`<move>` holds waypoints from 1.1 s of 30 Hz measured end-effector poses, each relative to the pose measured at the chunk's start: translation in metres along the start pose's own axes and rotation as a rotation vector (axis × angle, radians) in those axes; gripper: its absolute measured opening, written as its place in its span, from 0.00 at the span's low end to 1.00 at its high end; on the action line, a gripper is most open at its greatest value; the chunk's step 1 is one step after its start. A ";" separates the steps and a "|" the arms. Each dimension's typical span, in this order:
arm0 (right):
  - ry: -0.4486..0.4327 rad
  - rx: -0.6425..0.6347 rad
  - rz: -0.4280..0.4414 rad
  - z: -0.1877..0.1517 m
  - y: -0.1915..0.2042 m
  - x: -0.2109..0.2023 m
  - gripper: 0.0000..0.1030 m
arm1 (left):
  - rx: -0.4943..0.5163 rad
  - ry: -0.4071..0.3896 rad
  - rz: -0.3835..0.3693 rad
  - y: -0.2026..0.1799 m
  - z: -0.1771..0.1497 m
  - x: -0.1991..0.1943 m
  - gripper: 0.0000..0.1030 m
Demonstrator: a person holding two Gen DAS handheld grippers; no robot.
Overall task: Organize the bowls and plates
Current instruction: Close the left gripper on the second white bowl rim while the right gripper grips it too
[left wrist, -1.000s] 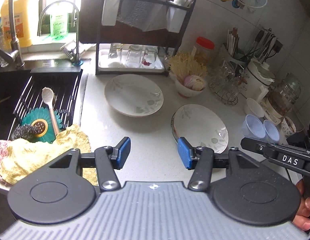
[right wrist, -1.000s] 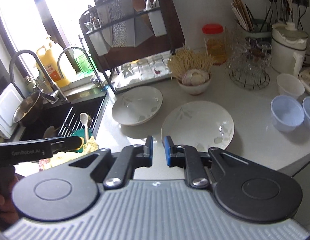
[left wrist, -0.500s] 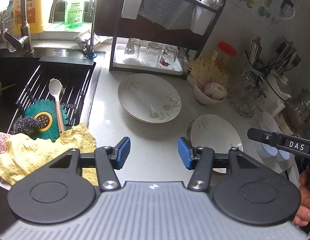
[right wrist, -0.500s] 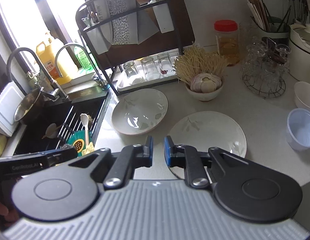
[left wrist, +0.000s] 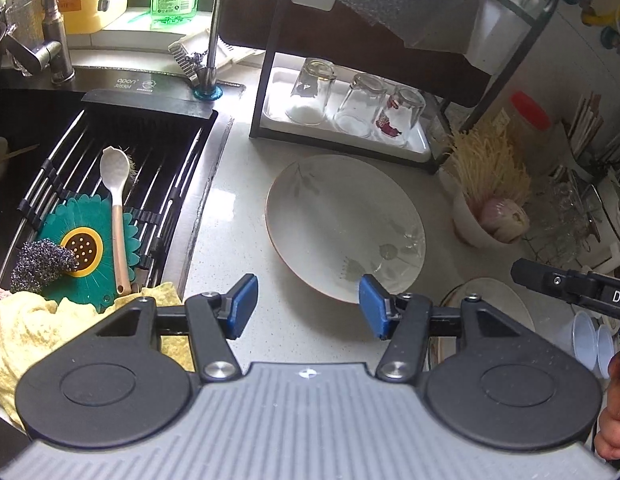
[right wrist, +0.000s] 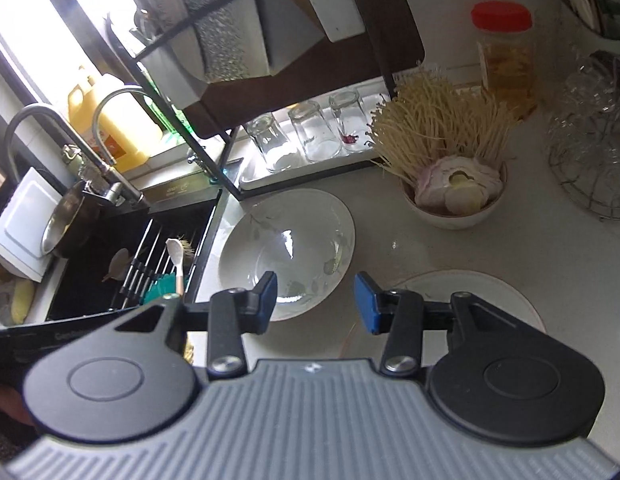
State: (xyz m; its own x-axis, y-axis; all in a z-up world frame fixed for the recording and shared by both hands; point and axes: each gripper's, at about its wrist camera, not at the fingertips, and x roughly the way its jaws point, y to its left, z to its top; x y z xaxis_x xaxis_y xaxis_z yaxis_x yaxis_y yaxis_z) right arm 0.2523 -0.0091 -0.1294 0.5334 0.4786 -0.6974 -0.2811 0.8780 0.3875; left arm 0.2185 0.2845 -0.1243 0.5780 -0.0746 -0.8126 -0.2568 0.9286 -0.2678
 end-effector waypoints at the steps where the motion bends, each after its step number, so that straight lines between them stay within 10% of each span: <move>1: 0.010 0.006 0.005 0.004 -0.003 0.008 0.45 | -0.009 0.007 0.003 0.001 0.003 0.006 0.60; 22: 0.169 -0.030 0.043 0.034 -0.034 0.114 0.44 | -0.129 0.060 0.078 0.022 0.040 0.099 0.73; 33: 0.201 -0.037 0.030 0.033 -0.033 0.139 0.38 | -0.165 0.097 0.063 0.036 0.040 0.128 0.51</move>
State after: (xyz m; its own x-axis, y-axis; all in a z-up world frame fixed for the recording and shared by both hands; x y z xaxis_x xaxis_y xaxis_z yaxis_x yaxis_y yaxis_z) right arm 0.3622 0.0280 -0.2193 0.3554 0.4940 -0.7935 -0.3257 0.8612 0.3902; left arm 0.3145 0.3230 -0.2175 0.4815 -0.0602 -0.8744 -0.4181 0.8610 -0.2895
